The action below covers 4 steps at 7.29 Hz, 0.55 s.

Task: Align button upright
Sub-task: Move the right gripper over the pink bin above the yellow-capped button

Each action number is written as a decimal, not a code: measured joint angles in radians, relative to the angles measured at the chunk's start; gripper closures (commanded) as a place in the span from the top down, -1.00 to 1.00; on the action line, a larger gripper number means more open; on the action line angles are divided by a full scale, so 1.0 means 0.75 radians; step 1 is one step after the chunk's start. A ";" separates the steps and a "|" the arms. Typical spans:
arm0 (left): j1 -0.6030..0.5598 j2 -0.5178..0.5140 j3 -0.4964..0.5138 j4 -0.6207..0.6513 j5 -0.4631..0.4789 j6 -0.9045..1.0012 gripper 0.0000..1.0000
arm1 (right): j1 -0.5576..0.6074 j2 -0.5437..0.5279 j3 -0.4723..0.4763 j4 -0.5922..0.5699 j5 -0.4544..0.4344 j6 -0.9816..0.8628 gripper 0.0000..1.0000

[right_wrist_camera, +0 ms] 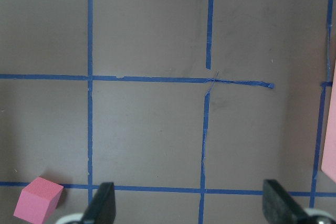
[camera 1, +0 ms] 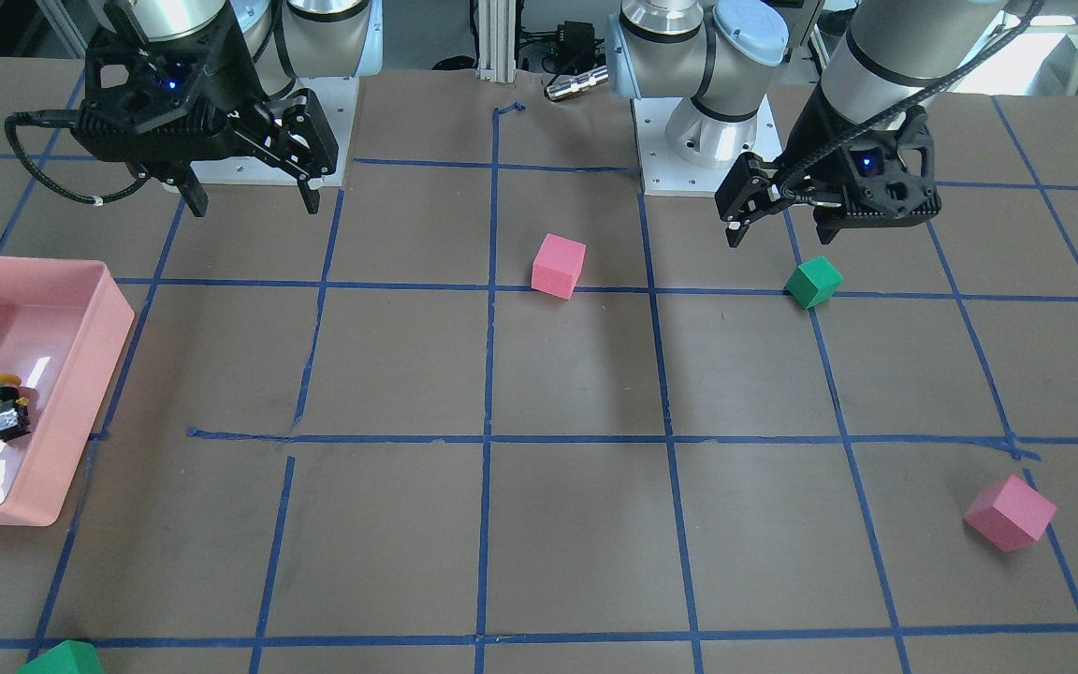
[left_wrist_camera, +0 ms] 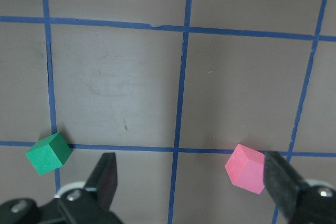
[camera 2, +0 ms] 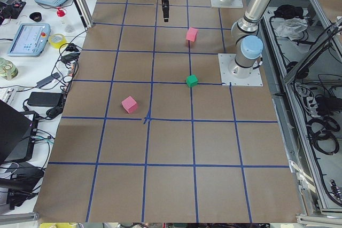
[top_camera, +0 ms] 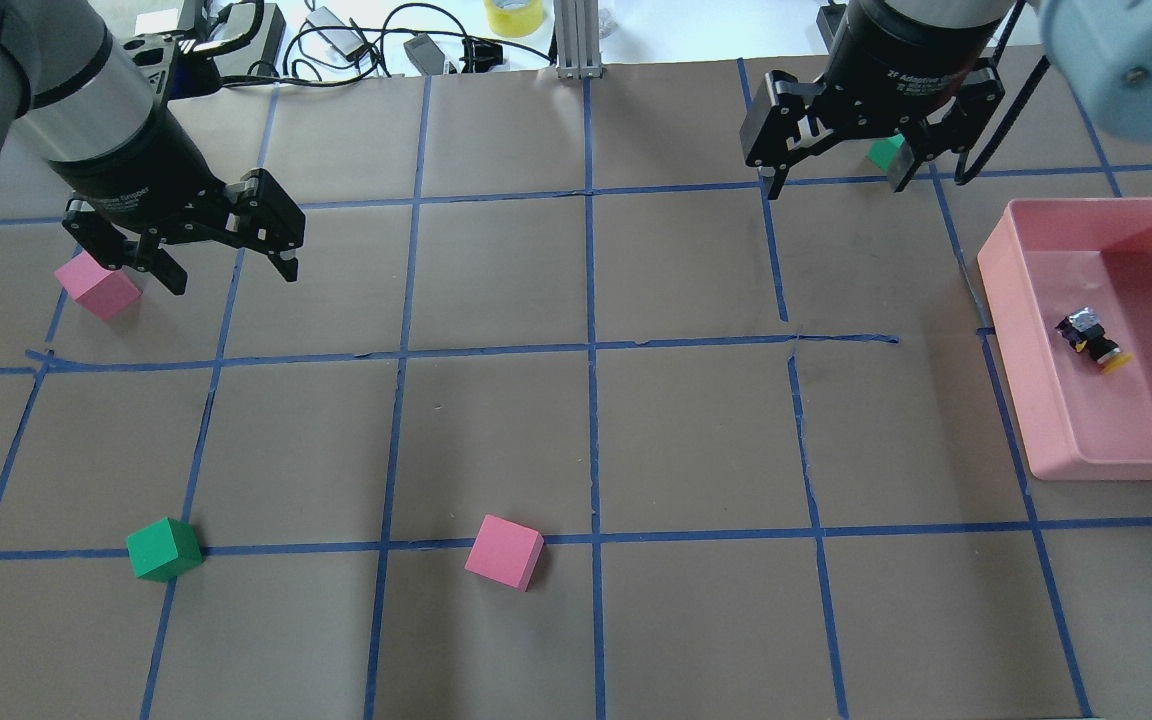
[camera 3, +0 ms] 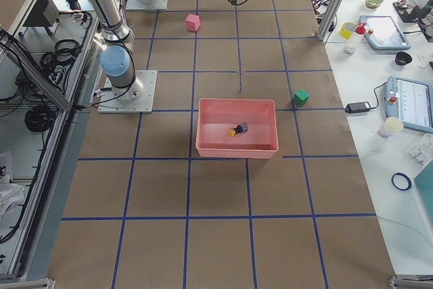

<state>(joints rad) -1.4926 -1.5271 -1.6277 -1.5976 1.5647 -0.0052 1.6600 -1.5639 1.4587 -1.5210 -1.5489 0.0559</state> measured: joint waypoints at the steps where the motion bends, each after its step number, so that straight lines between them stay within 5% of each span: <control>1: 0.000 -0.001 0.002 -0.014 0.001 0.001 1.00 | -0.001 0.001 0.003 0.006 -0.001 0.001 1.00; 4: 0.002 -0.001 -0.001 -0.054 0.004 0.004 1.00 | -0.005 0.013 0.036 -0.009 0.005 -0.014 1.00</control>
<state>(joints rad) -1.4911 -1.5279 -1.6284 -1.6382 1.5676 -0.0021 1.6560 -1.5544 1.4860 -1.5280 -1.5451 0.0450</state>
